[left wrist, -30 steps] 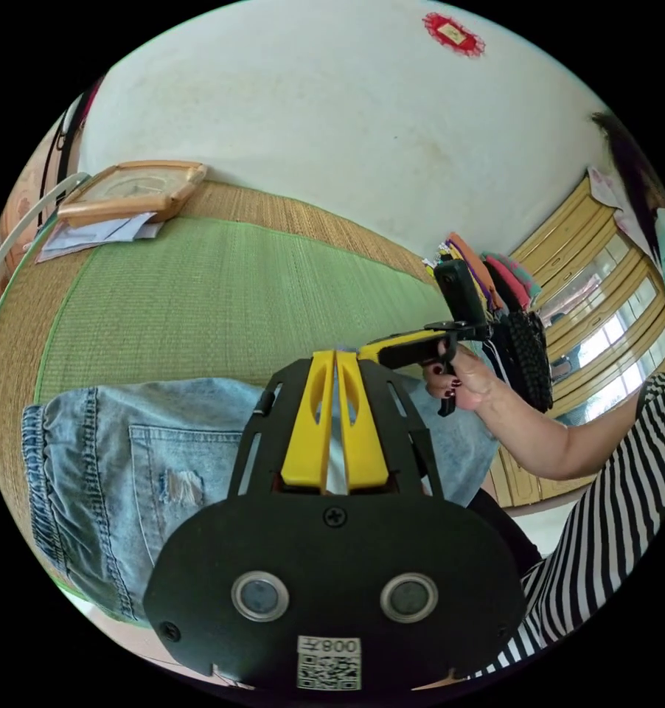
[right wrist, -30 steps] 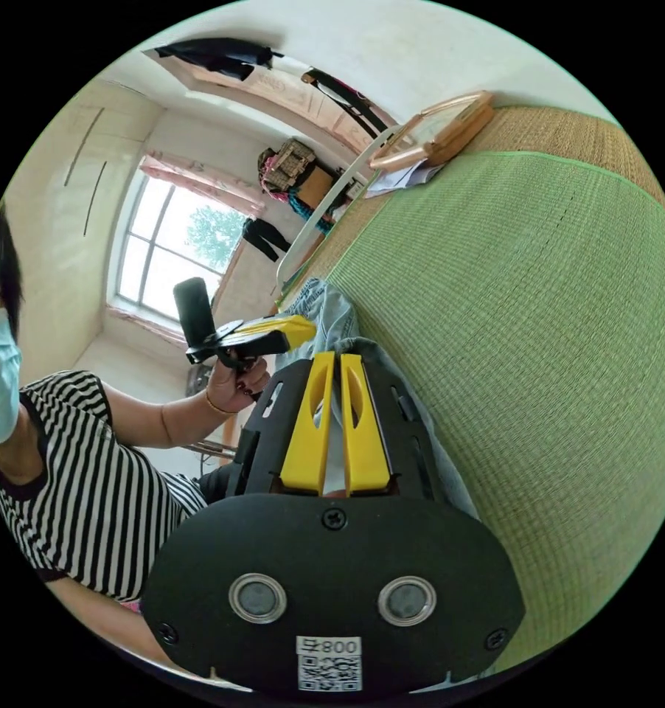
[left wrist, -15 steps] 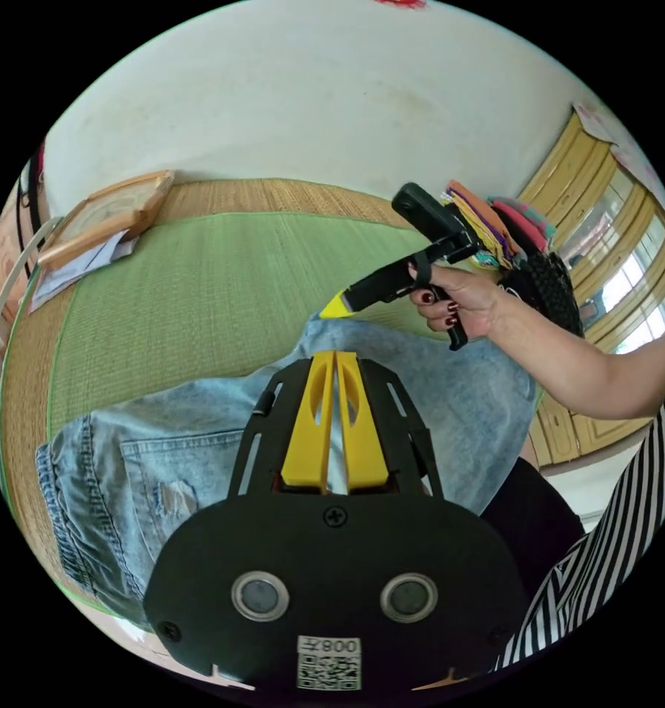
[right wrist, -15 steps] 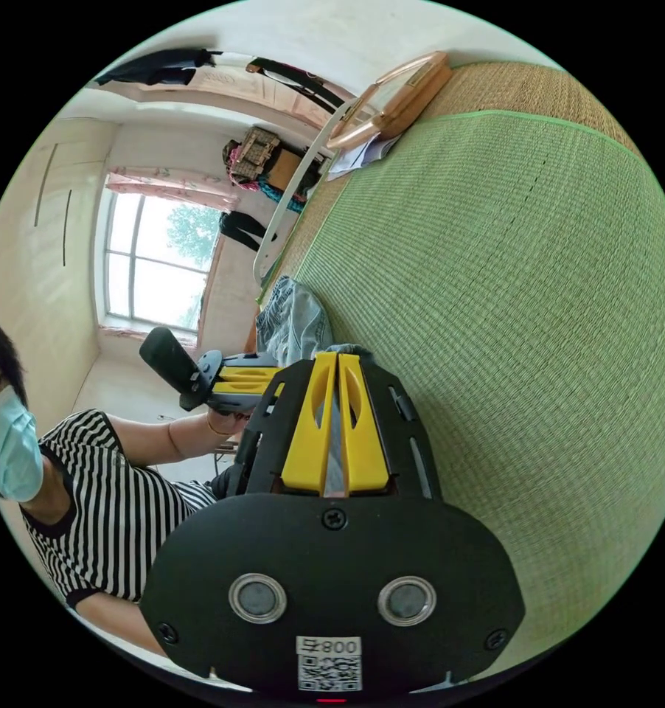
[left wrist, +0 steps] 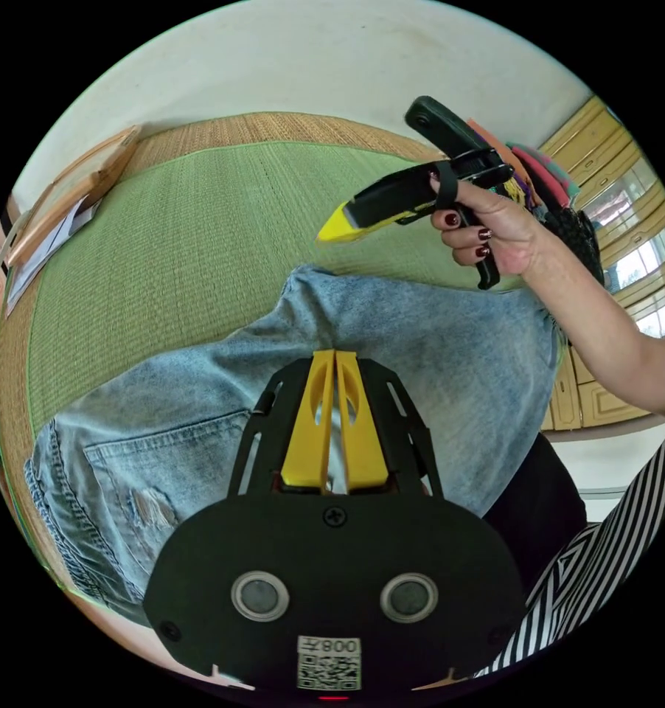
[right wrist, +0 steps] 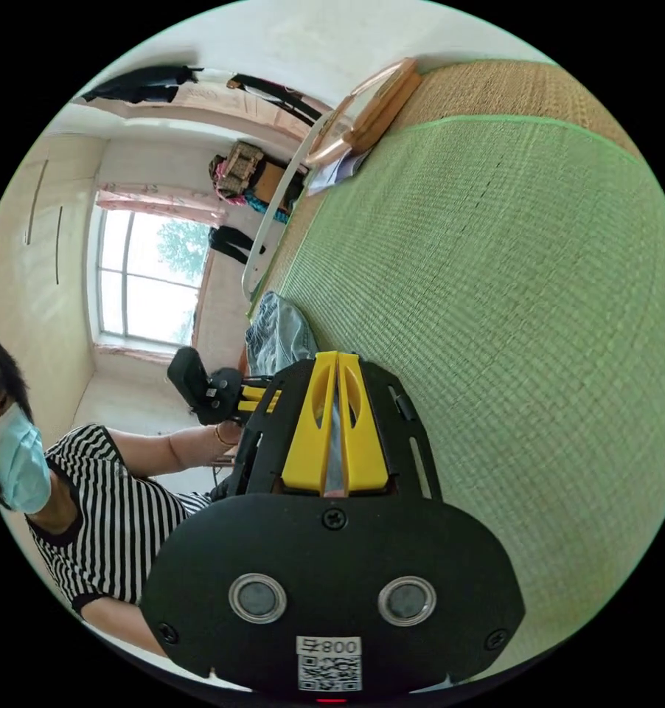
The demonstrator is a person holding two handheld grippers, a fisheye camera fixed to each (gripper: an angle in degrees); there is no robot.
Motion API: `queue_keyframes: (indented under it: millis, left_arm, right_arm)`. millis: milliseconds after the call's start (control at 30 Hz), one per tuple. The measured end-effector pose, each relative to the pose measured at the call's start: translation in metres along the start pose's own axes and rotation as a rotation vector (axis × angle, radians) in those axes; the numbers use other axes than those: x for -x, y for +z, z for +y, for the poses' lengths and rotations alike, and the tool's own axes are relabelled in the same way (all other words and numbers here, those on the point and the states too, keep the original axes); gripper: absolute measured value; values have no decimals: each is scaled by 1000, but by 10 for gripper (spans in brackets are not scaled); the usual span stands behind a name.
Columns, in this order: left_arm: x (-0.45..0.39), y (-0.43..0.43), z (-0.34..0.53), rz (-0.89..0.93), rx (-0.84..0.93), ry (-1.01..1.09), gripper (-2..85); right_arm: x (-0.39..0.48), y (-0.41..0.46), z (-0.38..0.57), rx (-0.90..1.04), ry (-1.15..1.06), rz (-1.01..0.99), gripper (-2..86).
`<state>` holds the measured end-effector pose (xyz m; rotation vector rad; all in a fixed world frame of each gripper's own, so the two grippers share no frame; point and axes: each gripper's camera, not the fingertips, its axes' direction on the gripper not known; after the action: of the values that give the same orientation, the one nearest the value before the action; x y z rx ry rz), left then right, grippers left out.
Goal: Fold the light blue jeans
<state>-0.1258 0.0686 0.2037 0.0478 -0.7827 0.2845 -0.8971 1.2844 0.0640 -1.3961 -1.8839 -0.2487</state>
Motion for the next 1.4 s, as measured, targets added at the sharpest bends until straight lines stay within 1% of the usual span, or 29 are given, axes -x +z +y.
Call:
queue_keyframes:
  millis: [67,133,267,300,333,400,433,500,667,733,767,833,967,1000,1067,1133,1167,1200,1233,1267,1400]
  left_arm:
    - [-5,-2,-1,-2,-9,-9,1]
    - [-15,-10,-4,19,-74,27,1]
    - [-25,-2,-14,-43,-78,25,1]
    - [-25,5,-18,-53,-64,12,1]
    - [-24,14,-21,-47,-29,2,1]
    - [-25,16,-21,-24,-54,0,1]
    - [-25,17,-20,-8,-55,-9,1]
    - [-29,16,-21,3,-39,-29,1]
    - [-51,7,-27,-38,-103,-2,1]
    - [-55,23,-33,-71,-32,-2,1]
    - [-55,22,-32,-61,-64,-10,1]
    - [-58,21,-32,-27,-55,-45,1]
    - [-69,1,-13,-44,-131,-75,2]
    - [-68,-7,-3,-75,-149,-113,2]
    - [-61,-18,15,-158,-174,-201,1]
    - [-46,-19,29,-210,-129,-294,1]
    - [-42,-16,31,-220,-104,-304,1]
    - [-37,-13,34,-176,-87,-327,1]
    - [-36,-16,36,-115,-109,-360,1]
    - [-36,-18,37,-105,-117,-373,1]
    - [-50,-46,54,-168,-200,-458,1]
  right_arm:
    - [7,-26,20,-86,-13,8,0]
    - [29,-45,58,-144,-41,82,1]
    - [72,-21,120,-125,-86,202,1]
    - [81,-4,134,-97,-79,296,1]
    - [85,14,143,-65,-73,432,1]
    - [81,38,151,-28,-28,624,2]
    - [85,42,156,-68,-48,626,2]
    - [89,46,161,-77,-74,638,2]
    - [96,37,165,-65,-26,585,1]
    - [115,29,179,-112,-32,665,1]
    - [119,26,183,-118,-31,684,1]
    - [128,18,202,-148,-7,758,1]
    - [119,15,225,-137,63,835,1]
    - [108,18,229,-100,95,860,1]
    - [101,11,237,-153,100,813,1]
    - [90,-3,240,-176,140,734,2]
    - [88,-5,240,-179,148,719,2]
    - [86,-9,240,-174,154,707,1]
    - [86,-11,240,-165,160,711,1]
    - [87,-11,240,-163,165,714,2]
    - [88,-20,247,-174,194,749,1]
